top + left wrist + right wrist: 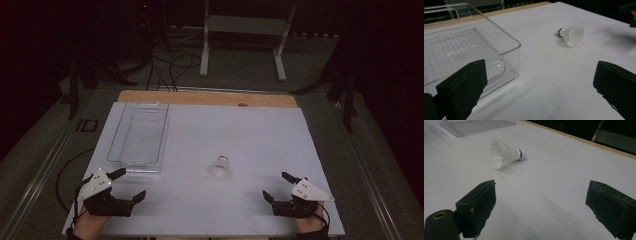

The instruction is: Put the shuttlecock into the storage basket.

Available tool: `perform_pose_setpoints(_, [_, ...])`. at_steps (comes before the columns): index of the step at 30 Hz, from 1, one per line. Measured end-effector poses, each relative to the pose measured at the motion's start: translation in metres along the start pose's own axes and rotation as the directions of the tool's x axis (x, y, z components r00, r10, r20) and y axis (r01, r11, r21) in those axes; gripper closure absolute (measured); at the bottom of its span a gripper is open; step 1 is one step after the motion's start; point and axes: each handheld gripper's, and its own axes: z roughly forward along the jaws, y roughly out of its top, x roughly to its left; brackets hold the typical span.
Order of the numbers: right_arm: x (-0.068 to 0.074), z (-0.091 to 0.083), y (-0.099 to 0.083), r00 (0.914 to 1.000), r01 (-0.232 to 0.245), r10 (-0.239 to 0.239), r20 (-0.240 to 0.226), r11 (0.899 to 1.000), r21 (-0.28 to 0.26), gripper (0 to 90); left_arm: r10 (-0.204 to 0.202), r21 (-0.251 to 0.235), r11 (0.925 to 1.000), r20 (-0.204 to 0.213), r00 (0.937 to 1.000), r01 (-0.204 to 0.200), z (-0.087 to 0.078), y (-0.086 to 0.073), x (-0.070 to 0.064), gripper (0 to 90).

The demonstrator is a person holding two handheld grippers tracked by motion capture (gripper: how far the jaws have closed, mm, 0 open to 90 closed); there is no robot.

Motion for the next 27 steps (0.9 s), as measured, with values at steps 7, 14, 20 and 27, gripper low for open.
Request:
perform_pose_setpoints(7, [0.002,0.0,0.001,1.0,0.002,-0.002,-0.006,1.0,-0.003,9.4,0.012,0.05,0.9987,0.004,0.9999,-0.012,0.002,0.005,0.0,0.0])
perform_pose_setpoints(14, [0.003,0.001,0.002,0.9998,0.012,-0.012,-0.015,1.0,0.004,9.4,0.006,0.129,0.9916,0.025,0.9997,-0.009,0.007,0.013,-0.003,0.0])
perform_pose_setpoints(20, [0.003,0.001,0.001,0.9998,0.008,-0.008,-0.019,1.0,0.01,9.4,0.015,0.162,0.9866,0.026,0.9995,-0.019,0.009,0.018,-0.004,0.0])
perform_pose_setpoints(27, [0.004,0.001,0.002,0.9997,0.009,-0.009,-0.022,1.0,0.015,9.4,0.015,0.194,0.9807,0.033,0.9993,-0.021,0.011,0.023,-0.003,0.0])
